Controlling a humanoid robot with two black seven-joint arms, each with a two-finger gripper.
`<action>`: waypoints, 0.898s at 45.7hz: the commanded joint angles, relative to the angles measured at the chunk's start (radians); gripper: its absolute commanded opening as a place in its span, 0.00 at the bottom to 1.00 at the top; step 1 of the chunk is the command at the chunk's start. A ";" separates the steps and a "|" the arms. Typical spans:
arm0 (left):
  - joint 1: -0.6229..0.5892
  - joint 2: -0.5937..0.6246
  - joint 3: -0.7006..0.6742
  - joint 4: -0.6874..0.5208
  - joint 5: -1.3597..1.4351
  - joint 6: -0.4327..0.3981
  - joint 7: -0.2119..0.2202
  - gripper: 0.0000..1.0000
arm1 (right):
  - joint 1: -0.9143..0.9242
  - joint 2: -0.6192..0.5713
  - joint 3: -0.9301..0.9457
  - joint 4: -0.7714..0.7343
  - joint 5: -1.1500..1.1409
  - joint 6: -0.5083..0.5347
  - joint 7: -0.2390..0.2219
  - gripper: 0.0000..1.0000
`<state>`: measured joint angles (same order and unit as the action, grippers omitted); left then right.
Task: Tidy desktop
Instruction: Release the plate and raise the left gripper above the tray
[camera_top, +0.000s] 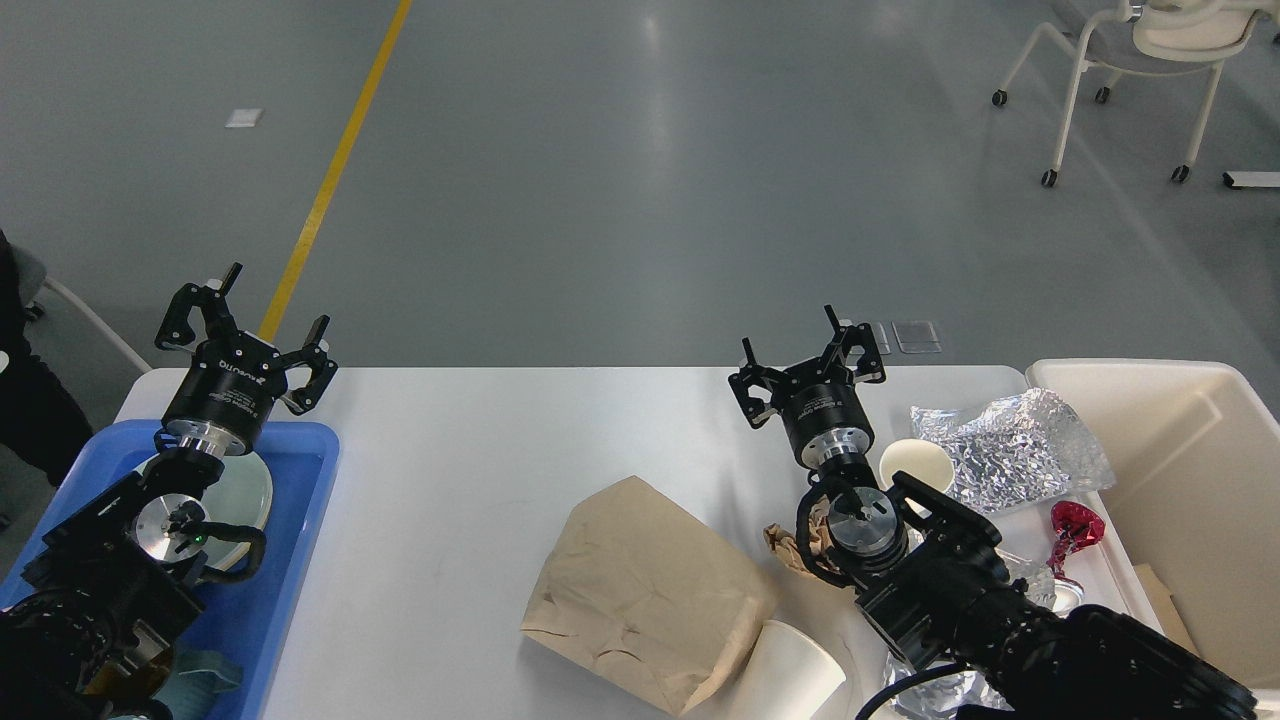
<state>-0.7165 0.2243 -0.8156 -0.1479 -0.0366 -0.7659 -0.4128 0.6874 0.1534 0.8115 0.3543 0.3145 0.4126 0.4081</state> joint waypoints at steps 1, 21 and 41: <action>0.000 -0.003 0.003 0.001 0.003 0.014 -0.009 1.00 | 0.000 0.000 0.000 0.000 0.000 0.000 0.000 1.00; 0.000 -0.005 0.004 0.001 0.003 0.017 -0.012 1.00 | 0.000 0.000 0.000 0.000 0.000 0.000 0.001 1.00; 0.000 -0.007 0.004 0.001 0.003 0.022 -0.012 1.00 | 0.000 0.000 0.000 -0.002 0.000 0.000 0.000 1.00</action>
<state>-0.7164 0.2176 -0.8118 -0.1472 -0.0338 -0.7446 -0.4250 0.6872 0.1534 0.8115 0.3528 0.3145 0.4126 0.4081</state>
